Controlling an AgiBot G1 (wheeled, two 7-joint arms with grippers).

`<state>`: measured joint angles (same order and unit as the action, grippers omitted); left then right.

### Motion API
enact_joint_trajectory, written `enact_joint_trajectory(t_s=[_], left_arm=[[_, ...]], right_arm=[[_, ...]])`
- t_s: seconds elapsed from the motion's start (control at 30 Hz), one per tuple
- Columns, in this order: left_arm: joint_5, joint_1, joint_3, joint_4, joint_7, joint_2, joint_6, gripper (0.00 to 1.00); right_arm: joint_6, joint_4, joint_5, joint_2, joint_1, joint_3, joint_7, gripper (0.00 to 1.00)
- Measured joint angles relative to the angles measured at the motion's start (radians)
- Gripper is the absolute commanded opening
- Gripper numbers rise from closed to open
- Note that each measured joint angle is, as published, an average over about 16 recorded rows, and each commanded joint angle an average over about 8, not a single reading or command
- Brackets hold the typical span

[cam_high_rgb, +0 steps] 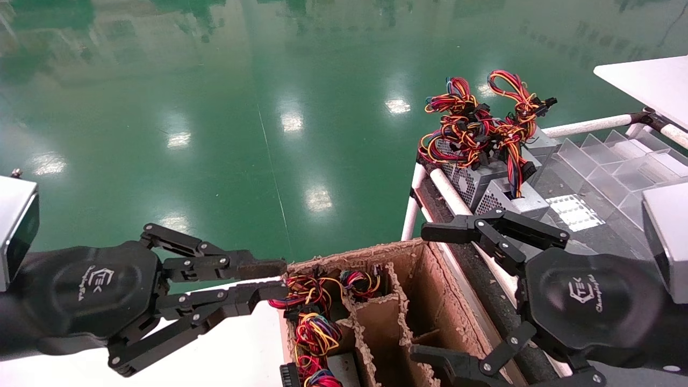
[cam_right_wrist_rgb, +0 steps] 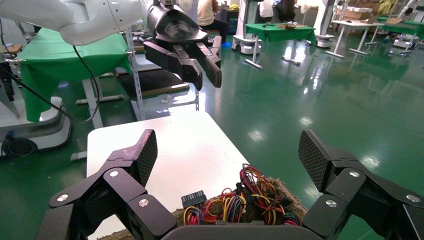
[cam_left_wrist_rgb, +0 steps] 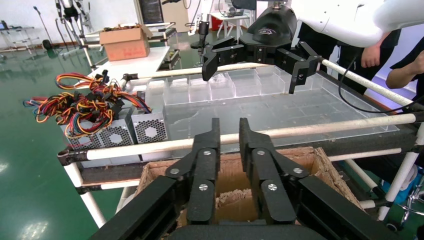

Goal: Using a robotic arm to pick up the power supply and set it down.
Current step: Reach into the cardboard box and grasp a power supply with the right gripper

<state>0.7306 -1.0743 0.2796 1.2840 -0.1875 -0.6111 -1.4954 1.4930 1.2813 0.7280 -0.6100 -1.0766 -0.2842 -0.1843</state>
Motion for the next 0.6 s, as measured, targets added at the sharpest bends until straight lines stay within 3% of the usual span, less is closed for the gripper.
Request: enact_joint_trajectory(t_s=[0.6], left_arm=[[-0.001, 0.000, 0.001, -0.001, 0.001, 0.000, 0.000, 1.00]], right_arm=[[-0.030, -0.030, 0.081, -0.034, -0.003, -0.052, -0.030, 1.00]])
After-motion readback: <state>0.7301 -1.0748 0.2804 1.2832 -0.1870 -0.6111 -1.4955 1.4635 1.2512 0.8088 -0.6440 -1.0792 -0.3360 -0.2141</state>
